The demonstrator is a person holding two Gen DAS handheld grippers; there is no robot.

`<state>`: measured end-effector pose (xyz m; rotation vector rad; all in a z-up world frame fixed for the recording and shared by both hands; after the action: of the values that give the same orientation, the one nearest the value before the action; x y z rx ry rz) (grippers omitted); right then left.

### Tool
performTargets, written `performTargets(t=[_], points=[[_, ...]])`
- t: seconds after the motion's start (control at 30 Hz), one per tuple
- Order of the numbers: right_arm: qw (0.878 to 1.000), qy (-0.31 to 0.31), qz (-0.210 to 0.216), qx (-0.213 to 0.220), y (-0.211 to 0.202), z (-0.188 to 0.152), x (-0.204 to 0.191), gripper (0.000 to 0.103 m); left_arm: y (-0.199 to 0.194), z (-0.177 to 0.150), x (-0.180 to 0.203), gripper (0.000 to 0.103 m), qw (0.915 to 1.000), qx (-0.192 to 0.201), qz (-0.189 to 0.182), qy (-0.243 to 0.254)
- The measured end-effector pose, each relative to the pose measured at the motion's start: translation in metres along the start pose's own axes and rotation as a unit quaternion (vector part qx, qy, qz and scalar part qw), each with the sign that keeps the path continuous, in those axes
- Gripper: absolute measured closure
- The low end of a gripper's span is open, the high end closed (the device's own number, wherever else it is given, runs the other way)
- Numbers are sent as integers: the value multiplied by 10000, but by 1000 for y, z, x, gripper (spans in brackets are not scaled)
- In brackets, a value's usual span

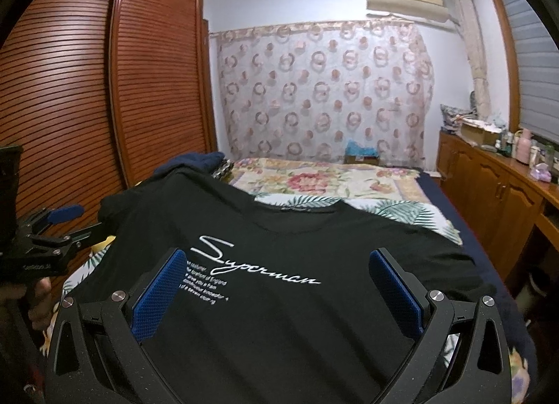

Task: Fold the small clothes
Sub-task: 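Grasp the side edge of the black T-shirt with the left tool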

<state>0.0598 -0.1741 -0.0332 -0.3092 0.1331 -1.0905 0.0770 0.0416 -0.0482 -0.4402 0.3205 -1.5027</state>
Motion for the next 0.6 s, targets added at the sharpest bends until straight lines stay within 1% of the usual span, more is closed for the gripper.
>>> performTargets(t=[0.2,0.3,0.4,0.47,0.53,0.6], points=[[9995,-204,218,-135,22,8,1,0,11,-8,-28,0,9999,-105,100,-36],[9989,-278,338,-173,27,6,0,0,14,-10,-45,1,9997,-190,125,-77],[9979,-374,458,-251,33,4,0,0,22,-10,-67,9,9994,-260,162,-163],[9972,-410,545,-316,37,3,3,0,25,-10,-81,18,9990,-321,192,-254],[9962,-475,617,-388,42,2,4,0,31,-11,-95,24,9985,-362,256,-319],[9950,-561,688,-454,47,2,6,0,39,-14,-111,27,9975,-448,389,-390]])
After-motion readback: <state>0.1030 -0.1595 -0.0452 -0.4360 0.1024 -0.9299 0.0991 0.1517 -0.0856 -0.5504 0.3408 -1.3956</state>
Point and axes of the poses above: each gripper's, at about its wrist camera, not at the fingertips, and y roughly the way its jaws point, x to its right, z to its top, the point moved 7 cm from there along y, roughly the way its jaws point, and after that the axes turned 4 degrees about -y, right-handed, at the moved point
